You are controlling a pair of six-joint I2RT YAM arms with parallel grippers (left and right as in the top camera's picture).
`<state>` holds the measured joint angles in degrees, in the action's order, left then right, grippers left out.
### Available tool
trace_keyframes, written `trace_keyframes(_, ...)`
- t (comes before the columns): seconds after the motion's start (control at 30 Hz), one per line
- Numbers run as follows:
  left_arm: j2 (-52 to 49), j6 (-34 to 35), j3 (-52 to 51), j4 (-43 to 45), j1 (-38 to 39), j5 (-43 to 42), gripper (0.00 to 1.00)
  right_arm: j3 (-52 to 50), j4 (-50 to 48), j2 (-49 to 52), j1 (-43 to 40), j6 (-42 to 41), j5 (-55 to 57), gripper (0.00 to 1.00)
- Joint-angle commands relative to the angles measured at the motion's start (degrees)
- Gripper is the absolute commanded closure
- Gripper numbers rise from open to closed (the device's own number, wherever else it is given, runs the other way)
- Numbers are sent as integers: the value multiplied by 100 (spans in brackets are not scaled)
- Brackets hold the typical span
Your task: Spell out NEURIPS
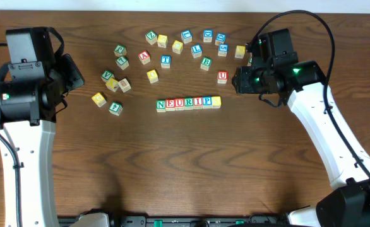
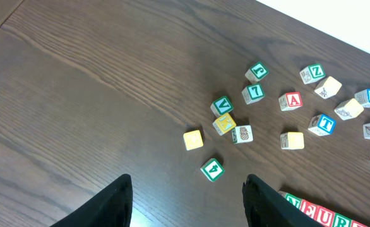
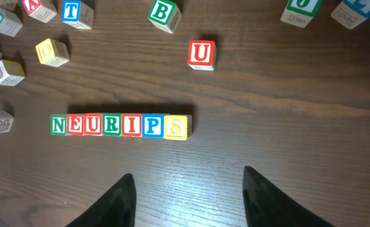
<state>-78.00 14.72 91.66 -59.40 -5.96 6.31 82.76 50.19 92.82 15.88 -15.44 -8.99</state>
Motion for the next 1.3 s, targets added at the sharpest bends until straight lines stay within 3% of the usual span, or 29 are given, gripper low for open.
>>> trace_keyframes(0.0,52,-96,66,-20,-24,11,45,96,-79,-109,-4,4,48,47)
trace_keyframes(0.3,52,-96,66,-20,-24,11,45,157,-46,-428,-4,-39,46,24)
trace_keyframes(0.37,52,-94,66,-20,-24,13,44,157,-46,-608,-4,-39,46,13)
trace_keyframes(0.4,52,-96,66,-20,-24,13,44,157,-46,-719,-4,-39,46,1)
trace_keyframes(0.7,52,-96,66,-20,-24,13,44,157,199,-1587,-4,-37,46,1)
trace_keyframes(1.27,52,-96,66,-20,-24,11,44,157,229,-1637,-15,140,1224,1)
